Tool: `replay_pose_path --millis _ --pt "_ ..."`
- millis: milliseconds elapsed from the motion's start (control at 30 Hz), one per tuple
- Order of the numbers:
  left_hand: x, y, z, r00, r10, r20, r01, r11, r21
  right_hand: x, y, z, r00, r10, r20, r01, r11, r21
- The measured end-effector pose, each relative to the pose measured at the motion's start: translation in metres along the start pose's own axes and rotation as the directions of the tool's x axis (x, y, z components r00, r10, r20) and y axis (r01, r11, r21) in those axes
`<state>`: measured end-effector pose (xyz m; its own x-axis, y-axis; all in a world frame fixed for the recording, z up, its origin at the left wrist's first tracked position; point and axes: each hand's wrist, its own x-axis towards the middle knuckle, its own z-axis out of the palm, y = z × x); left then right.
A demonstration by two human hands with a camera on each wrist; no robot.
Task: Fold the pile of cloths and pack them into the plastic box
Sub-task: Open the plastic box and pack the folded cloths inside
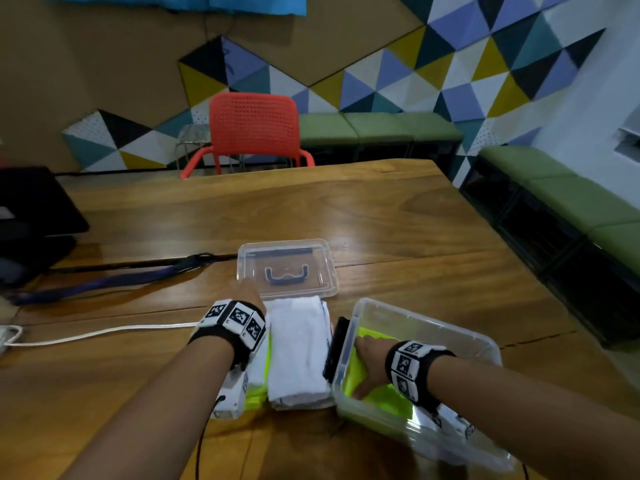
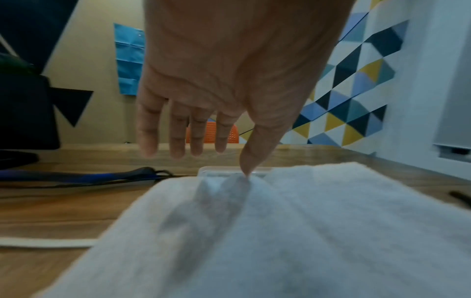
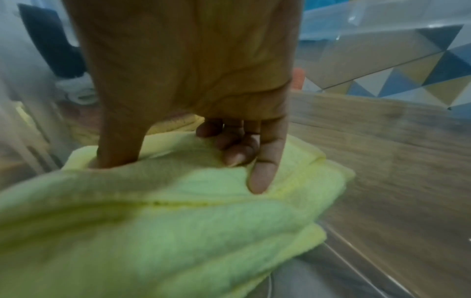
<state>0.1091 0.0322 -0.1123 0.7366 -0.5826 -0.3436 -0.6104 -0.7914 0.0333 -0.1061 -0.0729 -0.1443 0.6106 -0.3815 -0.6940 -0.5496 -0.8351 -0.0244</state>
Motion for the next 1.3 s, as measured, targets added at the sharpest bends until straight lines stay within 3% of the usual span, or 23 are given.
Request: replay_pose_path --millis 67,167,300,433,533,600,667,833,1000,1167,1300 --pt "0.004 -0.014 0.009 0.995 -0.067 0.077 0.071 0.997 -0.040 0.002 0.001 0.001 1.000 -0.010 0.003 0.010 1.000 0.004" --pt "0.007 -0.021 0.016 0.973 -0.029 0.231 0.048 0.996 -0.077 -0.002 -0.001 -0.005 0.998 0.002 0.055 -0.002 1.000 0.006" --pt "0.004 -0.030 0.017 0.971 0.005 0.241 0.029 0.990 -0.139 -0.013 -0.002 -0.034 0.990 0.014 0.143 -0.029 0.994 0.103" --pt "-0.009 -0.042 0.018 0.982 0.038 0.186 -0.024 0.997 -0.075 -0.028 0.009 -0.062 0.994 0.100 -0.045 -0.094 0.988 0.126" --pt "-0.021 -0.047 0.017 0.981 0.026 0.193 -0.016 0.998 -0.053 -0.047 0.007 -0.076 0.943 0.129 -0.306 -0.114 0.991 0.066" --pt "-0.023 -0.050 0.016 0.983 0.016 0.185 0.011 0.989 -0.145 -0.055 0.002 -0.079 0.892 0.132 -0.433 -0.072 0.986 0.152" --pt "-0.026 -0.049 0.014 0.986 0.003 0.164 0.042 0.961 -0.274 -0.057 -0.007 -0.076 0.870 0.113 -0.479 0.023 0.963 0.269" --pt "-0.036 -0.035 0.002 0.992 0.036 0.122 0.037 0.835 -0.549 -0.043 -0.045 -0.057 0.856 0.046 -0.515 0.285 0.788 0.545" --pt "-0.047 -0.032 -0.034 0.986 0.146 -0.080 -0.157 0.660 -0.735 -0.046 -0.080 -0.061 0.850 -0.002 -0.527 0.428 0.586 0.688" --pt "-0.061 0.000 -0.073 0.906 0.398 -0.144 -0.360 0.544 -0.758 -0.071 -0.061 -0.100 0.839 -0.106 -0.534 0.460 0.661 0.592" --pt "-0.078 0.044 -0.066 0.835 0.541 -0.102 -0.338 0.358 -0.870 -0.102 -0.016 -0.106 0.862 -0.075 -0.502 0.423 0.652 0.629"
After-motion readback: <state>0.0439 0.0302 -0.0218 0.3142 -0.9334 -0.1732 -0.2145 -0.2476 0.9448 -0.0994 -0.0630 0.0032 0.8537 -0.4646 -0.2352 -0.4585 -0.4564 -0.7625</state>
